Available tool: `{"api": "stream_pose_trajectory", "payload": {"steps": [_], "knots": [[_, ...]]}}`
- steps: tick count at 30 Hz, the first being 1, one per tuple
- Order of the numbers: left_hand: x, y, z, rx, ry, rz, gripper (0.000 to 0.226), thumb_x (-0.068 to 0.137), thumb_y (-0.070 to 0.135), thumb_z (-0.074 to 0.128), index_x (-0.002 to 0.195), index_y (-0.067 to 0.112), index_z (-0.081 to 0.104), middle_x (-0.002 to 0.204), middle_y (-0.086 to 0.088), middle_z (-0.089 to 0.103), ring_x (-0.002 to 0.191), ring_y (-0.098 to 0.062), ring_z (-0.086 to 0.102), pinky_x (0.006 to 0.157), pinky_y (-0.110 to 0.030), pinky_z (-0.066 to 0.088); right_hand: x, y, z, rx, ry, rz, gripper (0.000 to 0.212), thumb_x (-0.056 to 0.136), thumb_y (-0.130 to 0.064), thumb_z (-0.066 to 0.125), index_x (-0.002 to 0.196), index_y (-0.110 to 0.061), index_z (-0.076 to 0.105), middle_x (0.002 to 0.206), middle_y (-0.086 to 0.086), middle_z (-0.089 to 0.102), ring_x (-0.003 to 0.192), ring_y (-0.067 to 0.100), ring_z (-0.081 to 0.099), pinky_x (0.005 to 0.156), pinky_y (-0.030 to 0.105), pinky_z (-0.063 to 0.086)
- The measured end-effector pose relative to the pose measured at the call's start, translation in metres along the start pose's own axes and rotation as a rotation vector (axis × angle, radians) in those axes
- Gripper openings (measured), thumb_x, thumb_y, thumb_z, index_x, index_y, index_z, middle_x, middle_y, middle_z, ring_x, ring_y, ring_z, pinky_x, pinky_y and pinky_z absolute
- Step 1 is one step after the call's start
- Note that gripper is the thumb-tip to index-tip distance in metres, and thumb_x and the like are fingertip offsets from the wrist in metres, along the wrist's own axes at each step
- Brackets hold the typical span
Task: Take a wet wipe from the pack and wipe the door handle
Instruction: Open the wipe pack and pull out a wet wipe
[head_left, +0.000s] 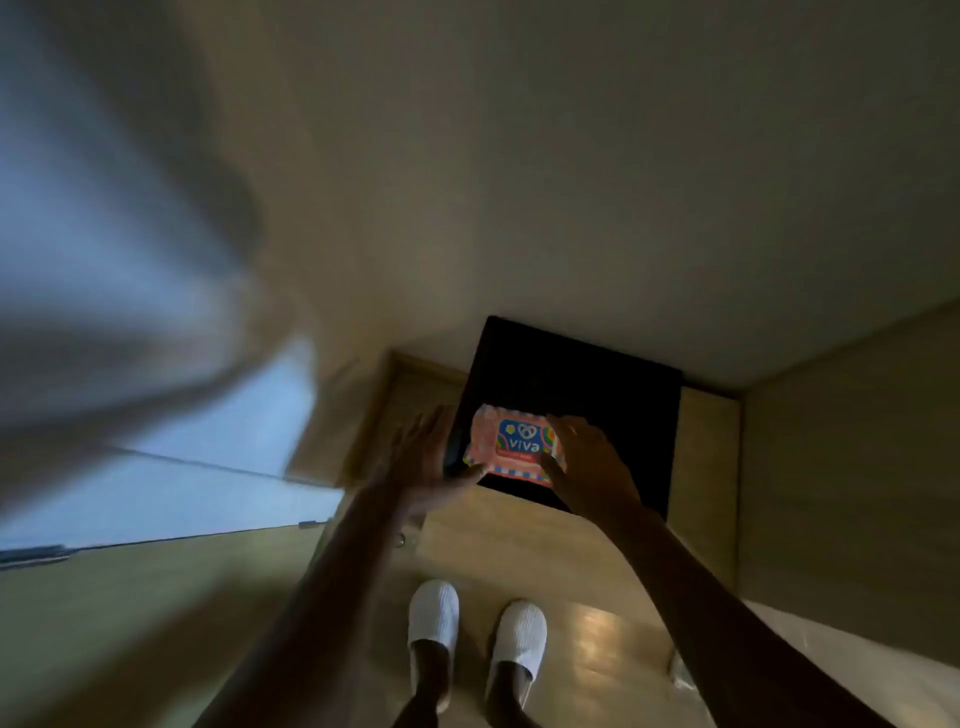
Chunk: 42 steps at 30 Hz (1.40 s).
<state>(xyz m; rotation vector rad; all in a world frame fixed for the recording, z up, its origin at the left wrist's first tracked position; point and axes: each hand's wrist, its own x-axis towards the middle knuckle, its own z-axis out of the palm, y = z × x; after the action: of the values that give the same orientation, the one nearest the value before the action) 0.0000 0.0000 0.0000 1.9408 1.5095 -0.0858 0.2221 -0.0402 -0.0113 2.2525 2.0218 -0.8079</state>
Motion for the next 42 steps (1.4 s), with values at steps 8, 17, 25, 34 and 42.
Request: {"api": "stream_pose_trajectory", "payload": {"steps": [8, 17, 25, 34, 42], "knots": [[0.088, -0.043, 0.105, -0.036, 0.041, 0.243, 0.098, 0.074, 0.061, 0.057, 0.152, 0.024, 0.012, 0.159, -0.003, 0.019, 0.146, -0.02, 0.022, 0.114, -0.046, 0.03, 0.045, 0.045, 0.09, -0.156, 0.154, -0.162, 0.065, 0.082, -0.043, 0.069, 0.137, -0.017, 0.046, 0.139, 0.011, 0.047, 0.124, 0.03, 0.043, 0.095, 0.04, 0.046], [0.094, -0.046, 0.125, -0.328, 0.113, 0.215, 0.094, 0.073, 0.036, 0.077, 0.147, 0.033, 0.021, 0.144, 0.005, 0.046, 0.112, -0.013, 0.061, 0.084, -0.039, 0.058, 0.049, 0.056, 0.099, -0.318, 0.256, -0.308, 0.064, 0.08, -0.04, 0.07, 0.134, -0.013, 0.049, 0.132, 0.019, 0.053, 0.115, 0.037, 0.052, 0.09, 0.046, 0.049], [0.091, -0.043, 0.125, -0.335, 0.154, 0.227, 0.096, 0.068, 0.027, 0.082, 0.147, 0.029, 0.028, 0.136, -0.001, 0.055, 0.112, -0.011, 0.061, 0.084, -0.037, 0.058, 0.069, 0.037, 0.06, -0.062, 0.267, -0.196, 0.029, 0.094, -0.036, 0.053, 0.112, -0.016, 0.063, 0.1, 0.009, 0.067, 0.086, 0.024, 0.062, 0.074, 0.037, 0.054], [0.091, -0.042, 0.119, -0.263, 0.264, 0.287, 0.078, 0.078, 0.046, 0.069, 0.143, 0.032, 0.029, 0.137, -0.003, 0.046, 0.118, -0.015, 0.054, 0.084, -0.037, 0.058, 0.101, 0.059, 0.05, 0.524, 0.342, 0.184, 0.024, 0.081, -0.022, 0.074, 0.09, -0.017, 0.051, 0.077, 0.0, 0.058, 0.069, 0.015, 0.058, 0.066, 0.039, 0.056], [0.112, -0.03, 0.11, -0.033, 0.127, 0.279, 0.086, 0.076, 0.055, 0.066, 0.148, 0.035, 0.022, 0.144, -0.006, 0.034, 0.125, -0.02, 0.044, 0.09, -0.031, 0.051, 0.057, 0.057, 0.068, 0.321, 0.205, 0.009, 0.025, 0.088, -0.026, 0.066, 0.111, -0.016, 0.065, 0.111, 0.008, 0.063, 0.092, 0.017, 0.063, 0.082, 0.036, 0.056]]}}
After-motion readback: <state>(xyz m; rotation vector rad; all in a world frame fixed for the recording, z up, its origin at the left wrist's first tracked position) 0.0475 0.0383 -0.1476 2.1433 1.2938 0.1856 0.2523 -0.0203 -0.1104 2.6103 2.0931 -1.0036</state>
